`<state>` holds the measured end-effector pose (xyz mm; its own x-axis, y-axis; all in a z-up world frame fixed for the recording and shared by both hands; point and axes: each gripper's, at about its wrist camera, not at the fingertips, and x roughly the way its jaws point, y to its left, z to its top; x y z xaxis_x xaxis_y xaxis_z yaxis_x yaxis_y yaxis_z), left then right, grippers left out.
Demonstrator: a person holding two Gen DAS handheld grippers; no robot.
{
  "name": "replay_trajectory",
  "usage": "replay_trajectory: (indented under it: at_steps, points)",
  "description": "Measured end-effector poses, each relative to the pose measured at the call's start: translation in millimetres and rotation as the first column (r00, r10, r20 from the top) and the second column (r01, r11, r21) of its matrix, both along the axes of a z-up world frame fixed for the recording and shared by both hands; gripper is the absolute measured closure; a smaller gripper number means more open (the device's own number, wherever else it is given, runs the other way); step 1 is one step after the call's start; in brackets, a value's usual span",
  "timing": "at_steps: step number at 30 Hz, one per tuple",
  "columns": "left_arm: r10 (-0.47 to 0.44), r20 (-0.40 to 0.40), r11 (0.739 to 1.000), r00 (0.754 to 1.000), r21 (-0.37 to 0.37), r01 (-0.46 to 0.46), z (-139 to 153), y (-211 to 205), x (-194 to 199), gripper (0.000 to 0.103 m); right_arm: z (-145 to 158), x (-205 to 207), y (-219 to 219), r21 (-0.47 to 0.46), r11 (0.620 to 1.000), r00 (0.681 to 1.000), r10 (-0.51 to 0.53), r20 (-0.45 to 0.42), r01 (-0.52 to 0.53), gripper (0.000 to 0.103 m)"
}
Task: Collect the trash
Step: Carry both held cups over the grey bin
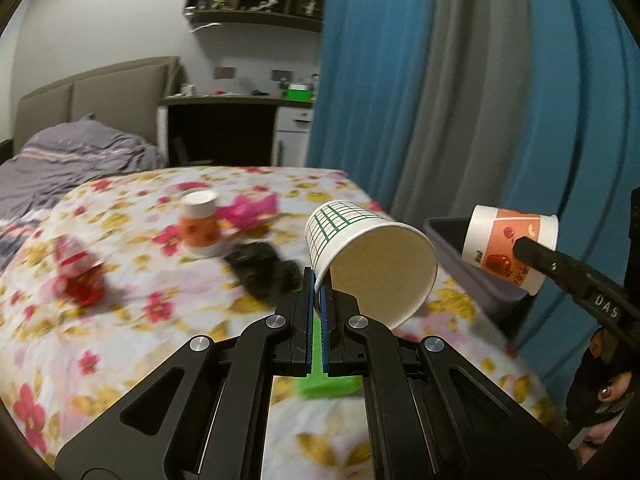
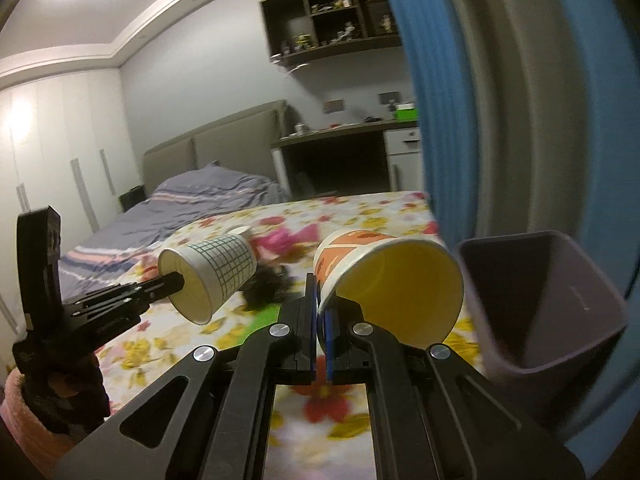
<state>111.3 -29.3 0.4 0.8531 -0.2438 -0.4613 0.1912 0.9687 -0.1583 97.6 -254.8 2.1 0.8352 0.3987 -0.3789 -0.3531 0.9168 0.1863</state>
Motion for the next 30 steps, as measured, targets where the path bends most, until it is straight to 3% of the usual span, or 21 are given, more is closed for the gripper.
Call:
replay_trajectory:
  at_steps: [5, 13, 19, 30]
  points:
    - [-0.117, 0.010, 0.993, 0.993, 0.003, 0.117, 10, -53, 24, 0.101, 1, 5, -41, -0.009, 0.991, 0.991, -0.131, 0.010, 0.131, 0.099]
    - [-0.279, -0.026, 0.960, 0.960, -0.018, 0.278, 8, -146, 69, 0.101, -11, 19, -108, -0.031, 0.937, 0.937, -0.349, 0.003, 0.349, 0.099]
    - [-0.319, -0.090, 0.948, 0.944, -0.016, 0.319, -14, -200, 104, 0.101, -33, 41, -132, -0.030, 0.917, 0.915, -0.398, -0.057, 0.397, 0.099]
    - [-0.355, -0.165, 0.935, 0.920, -0.049, 0.352, -42, -243, 138, 0.101, -57, 63, -147, -0.065, 0.912, 0.905, -0.409, -0.116, 0.404, 0.099]
